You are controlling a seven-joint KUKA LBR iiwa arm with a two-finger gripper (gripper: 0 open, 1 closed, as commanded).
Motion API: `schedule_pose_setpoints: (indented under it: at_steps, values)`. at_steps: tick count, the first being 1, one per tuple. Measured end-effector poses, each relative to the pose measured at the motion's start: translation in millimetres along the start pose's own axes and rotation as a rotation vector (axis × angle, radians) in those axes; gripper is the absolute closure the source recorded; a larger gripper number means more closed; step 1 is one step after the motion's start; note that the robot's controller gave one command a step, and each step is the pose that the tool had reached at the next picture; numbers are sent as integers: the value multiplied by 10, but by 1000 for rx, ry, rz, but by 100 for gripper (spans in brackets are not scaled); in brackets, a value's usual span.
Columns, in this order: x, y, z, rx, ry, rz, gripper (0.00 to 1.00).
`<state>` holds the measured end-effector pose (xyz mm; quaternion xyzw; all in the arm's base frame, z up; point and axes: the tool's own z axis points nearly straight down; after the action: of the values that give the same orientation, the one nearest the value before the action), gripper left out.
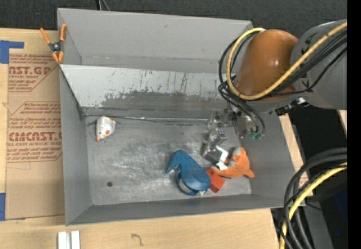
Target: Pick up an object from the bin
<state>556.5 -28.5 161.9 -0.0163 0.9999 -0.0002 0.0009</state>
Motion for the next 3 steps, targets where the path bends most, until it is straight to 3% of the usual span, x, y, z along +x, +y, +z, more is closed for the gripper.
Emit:
schedule_pose_setpoints:
  at_steps: [1, 2, 3]
  values:
    - [-98, -59, -227, -1, 0, 30, 100]
    - [-61, -217, 379, 0, 3, 339, 0]
    - [-70, -217, 368, 0, 1, 338, 0]
